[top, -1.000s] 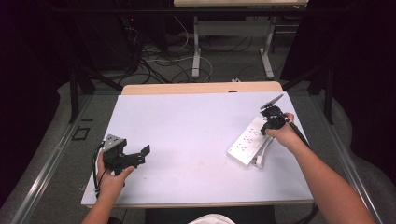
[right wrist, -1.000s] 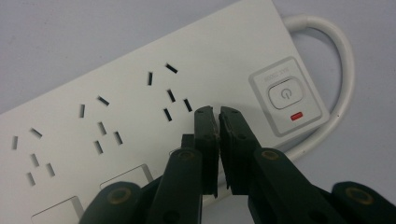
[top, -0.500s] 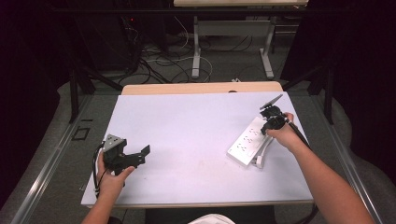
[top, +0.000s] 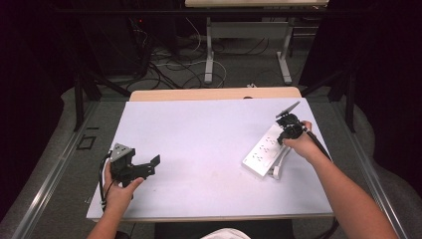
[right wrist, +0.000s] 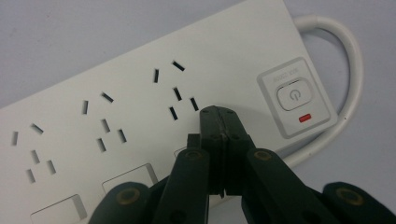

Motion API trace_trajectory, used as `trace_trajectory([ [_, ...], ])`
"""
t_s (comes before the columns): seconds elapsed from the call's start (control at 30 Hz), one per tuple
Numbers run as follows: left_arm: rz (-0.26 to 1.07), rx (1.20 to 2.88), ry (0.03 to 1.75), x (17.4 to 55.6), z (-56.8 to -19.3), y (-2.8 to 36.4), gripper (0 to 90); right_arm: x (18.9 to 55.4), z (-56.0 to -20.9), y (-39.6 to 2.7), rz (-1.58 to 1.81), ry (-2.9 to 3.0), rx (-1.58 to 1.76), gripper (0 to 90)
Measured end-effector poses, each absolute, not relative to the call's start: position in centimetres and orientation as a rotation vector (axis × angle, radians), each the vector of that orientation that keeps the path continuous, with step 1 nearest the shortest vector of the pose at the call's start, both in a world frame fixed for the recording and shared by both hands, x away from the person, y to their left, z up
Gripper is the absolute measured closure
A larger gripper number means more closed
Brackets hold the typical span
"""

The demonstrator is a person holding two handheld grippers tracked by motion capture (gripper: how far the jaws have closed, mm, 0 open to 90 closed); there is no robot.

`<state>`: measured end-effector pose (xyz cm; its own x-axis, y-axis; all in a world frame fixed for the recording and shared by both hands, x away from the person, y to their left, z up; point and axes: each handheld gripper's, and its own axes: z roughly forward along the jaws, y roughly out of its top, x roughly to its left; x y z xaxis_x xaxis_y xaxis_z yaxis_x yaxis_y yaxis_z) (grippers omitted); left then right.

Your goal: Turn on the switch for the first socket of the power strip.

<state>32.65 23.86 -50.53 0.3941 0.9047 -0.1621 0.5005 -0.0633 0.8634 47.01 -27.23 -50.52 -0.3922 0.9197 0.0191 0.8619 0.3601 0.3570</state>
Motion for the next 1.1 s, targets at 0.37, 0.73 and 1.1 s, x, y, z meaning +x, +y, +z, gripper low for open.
trace_trajectory([
  [0.37,0.539,1.708,1.242,32.66,-50.55,23.84,0.3,46.94,-50.51,-27.23,0.466,2.432,1.615,90.0],
  [0.73,0.538,1.711,1.242,32.71,-50.58,23.86,0.3,47.09,-50.53,-27.56,0.491,2.418,1.636,82.7],
  [1.1,0.536,1.713,1.242,32.74,-50.62,23.80,0.3,47.10,-50.39,-27.53,0.480,2.426,1.642,72.6],
])
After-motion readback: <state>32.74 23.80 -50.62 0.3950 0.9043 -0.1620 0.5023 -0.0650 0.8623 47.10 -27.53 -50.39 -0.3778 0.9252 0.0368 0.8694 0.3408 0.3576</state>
